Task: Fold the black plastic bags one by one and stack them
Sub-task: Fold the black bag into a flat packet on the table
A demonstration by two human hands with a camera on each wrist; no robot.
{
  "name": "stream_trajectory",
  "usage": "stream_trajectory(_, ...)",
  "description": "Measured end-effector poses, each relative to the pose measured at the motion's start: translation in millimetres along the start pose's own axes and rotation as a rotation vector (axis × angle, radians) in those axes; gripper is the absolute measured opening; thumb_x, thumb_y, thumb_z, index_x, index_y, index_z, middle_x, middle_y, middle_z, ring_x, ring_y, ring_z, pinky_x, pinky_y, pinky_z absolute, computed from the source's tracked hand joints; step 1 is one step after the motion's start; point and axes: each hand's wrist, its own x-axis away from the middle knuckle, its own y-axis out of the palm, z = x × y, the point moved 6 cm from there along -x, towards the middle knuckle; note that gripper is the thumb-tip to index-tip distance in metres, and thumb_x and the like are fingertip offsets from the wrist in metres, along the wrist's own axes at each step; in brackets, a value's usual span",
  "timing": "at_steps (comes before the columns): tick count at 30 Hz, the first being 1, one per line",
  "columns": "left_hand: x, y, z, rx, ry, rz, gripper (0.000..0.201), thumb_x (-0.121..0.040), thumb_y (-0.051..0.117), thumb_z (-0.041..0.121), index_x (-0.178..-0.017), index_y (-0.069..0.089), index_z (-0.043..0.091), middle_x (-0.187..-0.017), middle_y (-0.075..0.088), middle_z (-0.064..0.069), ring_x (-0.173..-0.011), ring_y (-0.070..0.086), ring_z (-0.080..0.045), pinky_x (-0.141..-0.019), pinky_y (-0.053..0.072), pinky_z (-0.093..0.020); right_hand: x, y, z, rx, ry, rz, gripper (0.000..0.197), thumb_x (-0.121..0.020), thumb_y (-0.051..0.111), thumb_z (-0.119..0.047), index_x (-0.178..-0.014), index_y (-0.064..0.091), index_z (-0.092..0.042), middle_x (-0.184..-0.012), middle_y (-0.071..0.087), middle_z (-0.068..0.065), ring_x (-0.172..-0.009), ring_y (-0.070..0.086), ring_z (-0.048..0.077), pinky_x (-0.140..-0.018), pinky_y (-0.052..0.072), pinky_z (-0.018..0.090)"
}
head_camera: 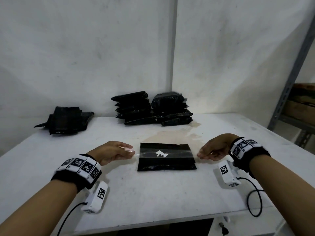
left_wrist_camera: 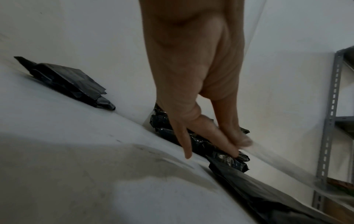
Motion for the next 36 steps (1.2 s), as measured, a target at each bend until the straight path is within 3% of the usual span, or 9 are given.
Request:
stream_trajectory(4, 2.2, 6.5, -3.9, -0.102, -0.068, -0.001, 0.03, -0.08, 0.064, -0.014, -0.108, 0.06, -0.005, -0.1, 0.068, -0.017, -0.075, 0.072, -0.016, -0.059, 0.057, -0.022, -1.2, 1.0, 1.9, 0.033, 0.011, -0.003, 0.015, -0.076, 0.077, -0.015, -0.087, 0.067, -0.017, -0.077, 0.073, -0.005, -0.059, 0.066, 0.001, -0.053, 0.049, 0.014)
stream_trajectory(9, 2.2, 5.7, -4.7, -0.156, -0.093, 0.025, 0.036, -0.08, 0.068, -0.008, -0.114, 0.061, 0.001, -0.111, 0.066, -0.015, -0.09, 0.066, -0.018, -0.06, 0.056, -0.021, -1.5, 6.2, 4.8, 0.07, 0.042, -0.072, 0.011, -0.079, 0.074, -0.02, -0.088, 0.069, -0.017, -0.077, 0.072, -0.005, -0.058, 0.063, 0.0, -0.054, 0.049, 0.013)
stream_trajectory(13, 0.3, 5.1, -6.2, -0.162, -0.11, 0.044, 0.034, -0.082, 0.065, -0.009, -0.113, 0.061, 0.003, -0.103, 0.069, -0.012, -0.077, 0.068, -0.011, -0.054, 0.052, -0.016, -4.1, 5.4, 5.7, 0.082, 0.053, -0.099, 0.029, -0.066, 0.082, -0.024, -0.091, 0.07, -0.016, -0.078, 0.071, -0.005, -0.056, 0.06, 0.0, -0.054, 0.048, 0.012)
stream_trajectory(16, -0.7, 5.2, -5.7, -0.184, -0.112, 0.048, 0.035, -0.081, 0.066, -0.01, -0.113, 0.061, 0.002, -0.099, 0.071, -0.011, -0.072, 0.069, -0.009, -0.052, 0.051, -0.016, -6.5, 6.0, 8.4, 0.064, 0.065, -0.139, 0.052, -0.047, 0.096, -0.025, -0.092, 0.072, -0.015, -0.085, 0.072, -0.003, -0.063, 0.063, 0.001, -0.055, 0.048, 0.014)
stream_trajectory(20, -1.2, 6.4, -5.2, -0.185, -0.093, 0.056, 0.036, -0.077, 0.07, -0.01, -0.111, 0.062, 0.001, -0.087, 0.074, -0.007, -0.07, 0.071, -0.009, -0.053, 0.052, -0.017, -8.5, 7.8, 9.9, 0.067, 0.091, -0.149, 0.061, -0.035, 0.1, -0.025, -0.089, 0.072, -0.014, -0.087, 0.073, -0.003, -0.065, 0.064, 0.001, -0.056, 0.049, 0.013)
stream_trajectory(23, -1.9, 7.2, -5.1, -0.193, -0.084, 0.058, 0.038, -0.076, 0.071, -0.01, -0.112, 0.062, 0.0, -0.087, 0.074, -0.008, -0.071, 0.072, -0.01, -0.053, 0.052, -0.017, -7.9, 9.2, 8.8, 0.062, 0.112, -0.122, 0.049, -0.045, 0.096, -0.021, -0.087, 0.072, -0.013, -0.086, 0.074, -0.002, -0.064, 0.066, 0.001, -0.056, 0.05, 0.013)
stream_trajectory(27, -4.3, 9.6, -7.3, -0.209, -0.083, 0.071, 0.035, -0.079, 0.067, -0.014, -0.112, 0.06, -0.005, -0.089, 0.071, -0.015, -0.066, 0.071, -0.012, -0.052, 0.053, -0.018, -4.8, 12.3, 6.0, 0.03, 0.135, -0.052, 0.004, -0.073, 0.076, -0.011, -0.077, 0.076, -0.009, -0.076, 0.074, 0.001, -0.057, 0.066, 0.004, -0.053, 0.05, 0.013)
stream_trajectory(31, -7.7, 12.2, -7.1, -0.322, -0.079, 0.086, 0.039, -0.073, 0.072, -0.014, -0.109, 0.061, -0.003, -0.092, 0.067, -0.017, -0.073, 0.067, -0.019, -0.056, 0.055, -0.019, -3.0, 15.9, 3.7, 0.074, 0.165, -0.018, 0.007, -0.082, 0.072, -0.009, -0.076, 0.076, -0.007, -0.07, 0.073, 0.002, -0.053, 0.065, 0.004, -0.052, 0.049, 0.014)
stream_trajectory(36, -12.7, 14.2, -8.2, -0.421, -0.096, 0.096, 0.039, -0.073, 0.073, -0.014, -0.108, 0.062, -0.001, -0.081, 0.062, -0.013, -0.061, 0.062, -0.016, -0.056, 0.054, -0.019, 1.7, 19.4, -2.4, 0.191, 0.165, 0.071, 0.003, -0.081, 0.075, -0.009, -0.078, 0.073, -0.009, -0.068, 0.07, 0.002, -0.053, 0.062, 0.005, -0.051, 0.049, 0.015)
